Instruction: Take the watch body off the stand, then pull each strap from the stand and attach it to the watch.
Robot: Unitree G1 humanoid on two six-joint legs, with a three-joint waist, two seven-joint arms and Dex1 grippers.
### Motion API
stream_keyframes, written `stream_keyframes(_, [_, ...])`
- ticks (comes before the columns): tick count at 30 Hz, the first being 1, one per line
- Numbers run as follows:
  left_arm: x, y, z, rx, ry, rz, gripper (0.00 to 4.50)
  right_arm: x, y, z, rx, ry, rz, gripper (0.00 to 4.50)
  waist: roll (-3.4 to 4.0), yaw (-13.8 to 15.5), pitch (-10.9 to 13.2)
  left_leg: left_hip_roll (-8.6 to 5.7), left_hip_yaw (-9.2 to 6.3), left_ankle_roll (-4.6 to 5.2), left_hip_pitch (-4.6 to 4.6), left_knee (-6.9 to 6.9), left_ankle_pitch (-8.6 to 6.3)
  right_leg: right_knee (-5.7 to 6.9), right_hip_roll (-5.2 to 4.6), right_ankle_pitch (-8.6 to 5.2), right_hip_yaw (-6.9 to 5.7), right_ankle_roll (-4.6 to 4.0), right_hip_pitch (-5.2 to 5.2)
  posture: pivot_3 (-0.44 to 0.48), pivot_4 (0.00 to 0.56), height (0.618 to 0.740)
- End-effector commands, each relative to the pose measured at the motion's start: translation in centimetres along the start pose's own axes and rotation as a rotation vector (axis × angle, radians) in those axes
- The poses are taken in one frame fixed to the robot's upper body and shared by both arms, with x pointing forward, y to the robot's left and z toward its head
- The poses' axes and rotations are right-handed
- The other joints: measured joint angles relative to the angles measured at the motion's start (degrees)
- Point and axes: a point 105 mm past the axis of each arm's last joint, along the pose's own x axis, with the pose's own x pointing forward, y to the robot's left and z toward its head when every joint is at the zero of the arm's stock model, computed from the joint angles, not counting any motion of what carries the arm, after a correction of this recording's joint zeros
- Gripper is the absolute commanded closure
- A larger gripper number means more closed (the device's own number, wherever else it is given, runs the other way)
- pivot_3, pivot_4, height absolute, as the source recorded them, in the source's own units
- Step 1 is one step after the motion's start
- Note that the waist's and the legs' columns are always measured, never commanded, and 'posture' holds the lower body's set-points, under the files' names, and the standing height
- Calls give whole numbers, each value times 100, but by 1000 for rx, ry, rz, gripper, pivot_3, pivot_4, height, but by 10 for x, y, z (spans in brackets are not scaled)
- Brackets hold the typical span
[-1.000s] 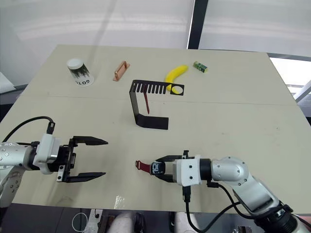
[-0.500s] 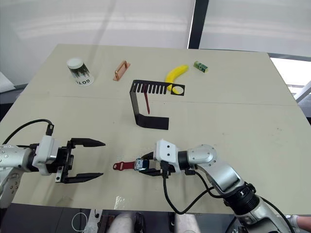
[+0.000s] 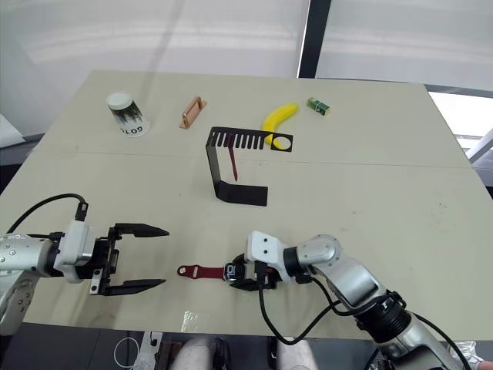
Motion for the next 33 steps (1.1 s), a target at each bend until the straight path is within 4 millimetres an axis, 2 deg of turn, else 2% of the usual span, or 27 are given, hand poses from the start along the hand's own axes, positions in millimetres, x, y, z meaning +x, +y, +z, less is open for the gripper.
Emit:
stream_keyframes(1, [1,0,2,33,-4,2,0,-20,-3,5,-79,7,-36,56,0,1,0,-1,0,0,0,0,0,0,-1,0,0,0,0,0,150,729])
stream_keyframes(4, [0,1,-1,31,-3,19,0,-49,-2,8,-85,-15,-94,56,1,8,0,-2,1,1,-1,0,-1,-2,-1,0,0,0,0,0,150,729])
stream_keyframes(8, [-12,10,-16,32,31,133,0,-108,17,10,-71,-117,-198,56,5,67,3,-2,-9,1,-3,-3,-5,-6,1,0,-7,1,3,0,150,729])
stream_keyframes(10, [-18,17,-23,22,38,217,0,-130,18,1,-70,-100,-294,56,3,66,2,-1,-10,2,-1,-4,-6,-10,3,0,-10,1,8,0,150,729])
stream_keyframes(12, [-25,27,-28,46,29,310,0,-165,7,-9,-43,-75,-493,56,2,22,1,-3,-4,5,5,-2,-5,-12,1,2,-4,5,15,0,150,729])
stream_keyframes(13, [-26,29,-30,57,26,334,0,-177,5,-11,-37,-72,-554,56,2,9,1,-3,-1,5,7,-2,-5,-10,0,3,-1,5,16,0,150,729])
stream_keyframes(16, [-37,38,-36,68,35,436,0,-230,2,-31,-32,-7,-820,56,0,11,0,-3,5,4,12,-2,-5,-6,1,3,5,5,16,0,150,729])
stream_keyframes(18, [-51,41,-45,35,41,527,0,-266,8,-45,-12,25,-1000,56,0,21,0,-2,2,2,14,-4,-5,-5,3,3,3,5,16,0,150,729])
stream_keyframes(21, [-73,43,-57,-30,51,667,0,-299,28,-63,26,66,-1165,56,2,18,1,-2,2,1,13,-8,-5,-5,3,3,3,5,15,0,150,729])
stream_keyframes(25, [-94,41,-70,-117,62,816,0,-331,53,-93,120,91,-1346,56,1,-8,1,-2,13,3,21,-8,-6,-7,2,3,13,5,18,0,150,729])
stream_keyframes(27, [-99,39,-74,-143,78,856,0,-339,63,-107,171,94,-1405,56,1,-7,1,-2,16,2,29,-11,-8,-7,1,3,18,5,22,0,150,729])
stream_keyframes(30, [-98,35,-74,-144,88,859,0,-333,67,-122,210,117,-1381,56,2,-10,1,-3,21,-6,54,-27,-13,-5,2,1,26,2,35,0,150,729])
stream_keyframes(33, [-94,31,-76,-144,98,847,0,-331,59,-129,218,104,-1391,56,2,-49,1,-3,37,-9,91,-51,-14,-8,3,1,41,1,56,0,150,729])
